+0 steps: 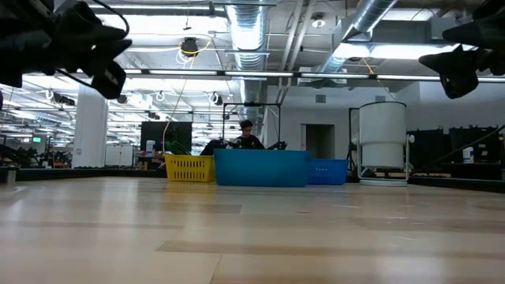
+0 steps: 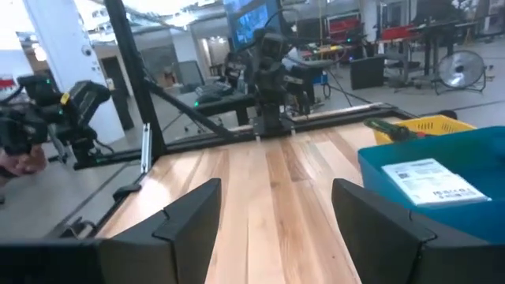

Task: Pick and place items into bin
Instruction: Return to Home Position

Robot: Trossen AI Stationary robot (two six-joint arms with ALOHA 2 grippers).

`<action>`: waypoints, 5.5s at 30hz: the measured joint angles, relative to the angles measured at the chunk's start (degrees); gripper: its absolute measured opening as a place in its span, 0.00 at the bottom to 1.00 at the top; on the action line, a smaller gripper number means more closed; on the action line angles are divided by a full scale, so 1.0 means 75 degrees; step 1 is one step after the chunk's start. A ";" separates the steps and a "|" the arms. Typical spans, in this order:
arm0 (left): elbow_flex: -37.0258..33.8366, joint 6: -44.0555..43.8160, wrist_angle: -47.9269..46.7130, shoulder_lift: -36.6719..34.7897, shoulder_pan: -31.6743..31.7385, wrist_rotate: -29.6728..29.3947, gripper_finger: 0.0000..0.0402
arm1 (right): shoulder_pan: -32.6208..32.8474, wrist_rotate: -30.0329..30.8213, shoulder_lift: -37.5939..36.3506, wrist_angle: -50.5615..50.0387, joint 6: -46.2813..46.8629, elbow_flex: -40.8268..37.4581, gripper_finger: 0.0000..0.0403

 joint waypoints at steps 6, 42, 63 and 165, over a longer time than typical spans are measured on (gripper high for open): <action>-0.0001 0.0030 -0.0251 -0.0019 -0.0001 -0.0175 0.15 | 0.0000 -0.0024 0.0003 -0.0289 0.0177 0.0000 0.58; 0.0045 0.0081 -0.2745 0.0132 -0.0001 -0.1042 0.15 | 0.0000 -0.0009 0.0001 -0.0370 0.0332 0.0015 0.58; 0.0040 0.0082 -0.2871 -0.2121 -0.0016 -0.1607 0.15 | 0.0001 -0.0003 0.0001 -0.0370 0.0335 0.0015 0.58; 0.0049 0.0084 -0.2920 -0.2080 -0.0016 -0.1608 0.15 | 0.0001 -0.0004 0.0001 -0.0371 0.0335 0.0009 0.58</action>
